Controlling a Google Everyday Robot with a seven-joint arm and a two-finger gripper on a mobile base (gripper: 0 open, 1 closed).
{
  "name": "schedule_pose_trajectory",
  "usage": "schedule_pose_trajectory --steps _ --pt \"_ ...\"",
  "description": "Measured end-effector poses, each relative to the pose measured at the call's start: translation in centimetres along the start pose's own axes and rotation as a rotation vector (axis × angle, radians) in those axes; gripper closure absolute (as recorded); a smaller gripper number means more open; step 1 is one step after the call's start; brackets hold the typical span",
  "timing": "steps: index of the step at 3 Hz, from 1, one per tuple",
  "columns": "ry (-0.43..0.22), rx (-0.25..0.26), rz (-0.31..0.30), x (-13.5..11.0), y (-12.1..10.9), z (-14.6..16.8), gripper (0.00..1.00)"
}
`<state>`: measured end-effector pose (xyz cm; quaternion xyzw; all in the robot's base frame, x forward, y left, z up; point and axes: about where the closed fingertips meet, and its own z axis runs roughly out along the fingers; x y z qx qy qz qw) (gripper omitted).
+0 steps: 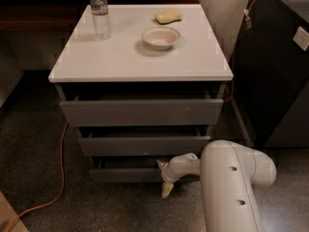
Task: Open bottom drawer
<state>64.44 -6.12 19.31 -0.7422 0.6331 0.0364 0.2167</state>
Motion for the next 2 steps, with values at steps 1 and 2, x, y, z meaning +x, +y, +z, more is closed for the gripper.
schedule_pose_trajectory --steps 1,2 --pt "0.009 -0.046 0.007 -2.3 3.3 -1.9 0.00" --pt "0.023 -0.075 0.015 -4.2 5.5 -3.7 0.17"
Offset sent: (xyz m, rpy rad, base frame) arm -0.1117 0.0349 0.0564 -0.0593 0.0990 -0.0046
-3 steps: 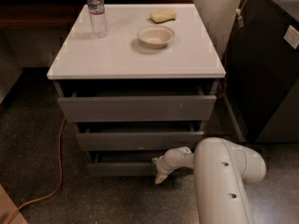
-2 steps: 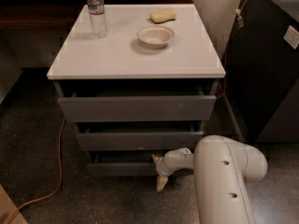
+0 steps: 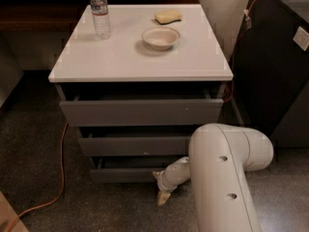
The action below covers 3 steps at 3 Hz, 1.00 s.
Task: Open bottom drawer
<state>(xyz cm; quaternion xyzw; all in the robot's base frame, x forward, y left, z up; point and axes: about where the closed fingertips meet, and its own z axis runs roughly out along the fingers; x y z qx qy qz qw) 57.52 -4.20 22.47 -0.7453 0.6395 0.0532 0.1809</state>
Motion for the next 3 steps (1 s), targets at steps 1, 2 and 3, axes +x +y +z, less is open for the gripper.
schedule_pose_trajectory --steps 1,2,3 --pt "0.002 0.017 0.018 -0.66 0.20 -1.33 0.39" --pt "-0.010 0.029 0.033 -0.94 0.05 -1.83 0.72" --pt "-0.010 0.030 0.034 -0.94 0.10 -1.72 0.99"
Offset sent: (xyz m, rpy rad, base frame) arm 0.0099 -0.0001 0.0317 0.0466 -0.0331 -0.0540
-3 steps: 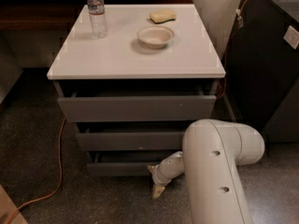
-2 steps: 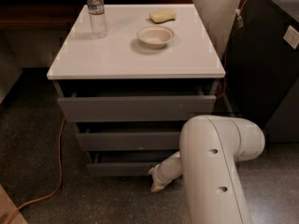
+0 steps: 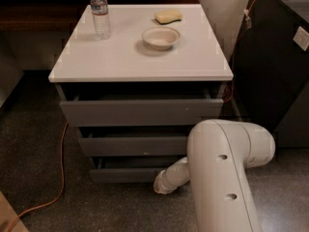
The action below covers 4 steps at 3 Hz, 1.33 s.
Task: Open bottom drawer
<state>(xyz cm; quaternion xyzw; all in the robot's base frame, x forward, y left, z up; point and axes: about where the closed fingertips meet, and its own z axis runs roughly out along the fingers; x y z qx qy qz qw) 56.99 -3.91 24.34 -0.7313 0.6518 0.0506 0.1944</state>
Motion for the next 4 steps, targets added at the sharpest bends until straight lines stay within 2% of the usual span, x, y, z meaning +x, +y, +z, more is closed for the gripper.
schedule_pose_trajectory --steps 1,3,4 --pt "-0.008 0.052 0.014 0.7 -1.3 -0.4 1.00" --pt "-0.047 0.211 -0.026 1.5 -6.5 -1.4 1.00" --pt "-0.074 0.253 -0.038 1.3 -8.4 -0.6 1.00"
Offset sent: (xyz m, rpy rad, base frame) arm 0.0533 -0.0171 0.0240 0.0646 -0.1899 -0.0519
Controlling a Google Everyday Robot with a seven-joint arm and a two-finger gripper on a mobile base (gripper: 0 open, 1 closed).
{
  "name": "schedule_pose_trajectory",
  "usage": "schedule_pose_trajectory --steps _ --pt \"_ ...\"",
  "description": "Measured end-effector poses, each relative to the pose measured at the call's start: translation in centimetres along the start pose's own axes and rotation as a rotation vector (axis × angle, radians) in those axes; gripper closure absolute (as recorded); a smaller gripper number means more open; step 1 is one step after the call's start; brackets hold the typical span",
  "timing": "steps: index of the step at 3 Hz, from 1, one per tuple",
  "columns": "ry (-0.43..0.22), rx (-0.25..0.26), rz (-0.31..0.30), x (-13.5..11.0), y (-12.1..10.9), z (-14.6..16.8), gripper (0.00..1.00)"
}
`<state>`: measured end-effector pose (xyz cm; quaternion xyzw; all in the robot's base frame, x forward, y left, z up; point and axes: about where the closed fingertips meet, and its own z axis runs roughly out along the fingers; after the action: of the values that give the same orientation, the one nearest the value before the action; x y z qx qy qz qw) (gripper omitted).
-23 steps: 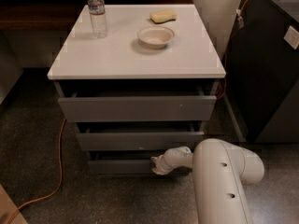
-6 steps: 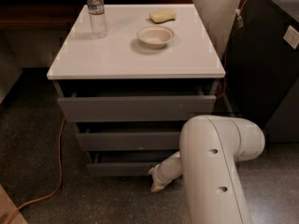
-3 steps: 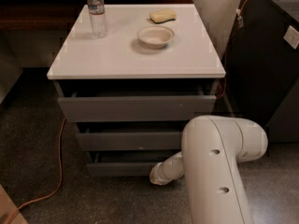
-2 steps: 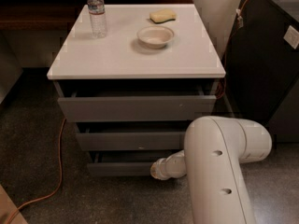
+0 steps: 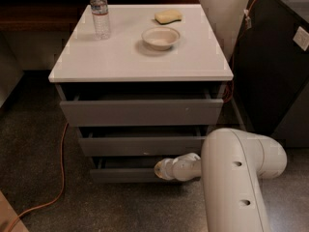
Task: Open bottom drawer
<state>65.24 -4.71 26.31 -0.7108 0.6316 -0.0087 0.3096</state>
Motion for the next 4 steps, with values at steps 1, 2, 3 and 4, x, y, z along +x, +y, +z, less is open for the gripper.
schedule_pose_trajectory --steps 1,2,3,4 --pt "-0.021 0.038 -0.006 0.1 -1.2 1.1 1.00" --pt "-0.034 0.072 -0.011 0.5 -2.3 2.7 1.00" --pt "-0.031 0.109 -0.013 1.6 -3.4 3.8 1.00" --pt "-0.019 0.130 -0.018 2.5 -4.0 4.5 1.00"
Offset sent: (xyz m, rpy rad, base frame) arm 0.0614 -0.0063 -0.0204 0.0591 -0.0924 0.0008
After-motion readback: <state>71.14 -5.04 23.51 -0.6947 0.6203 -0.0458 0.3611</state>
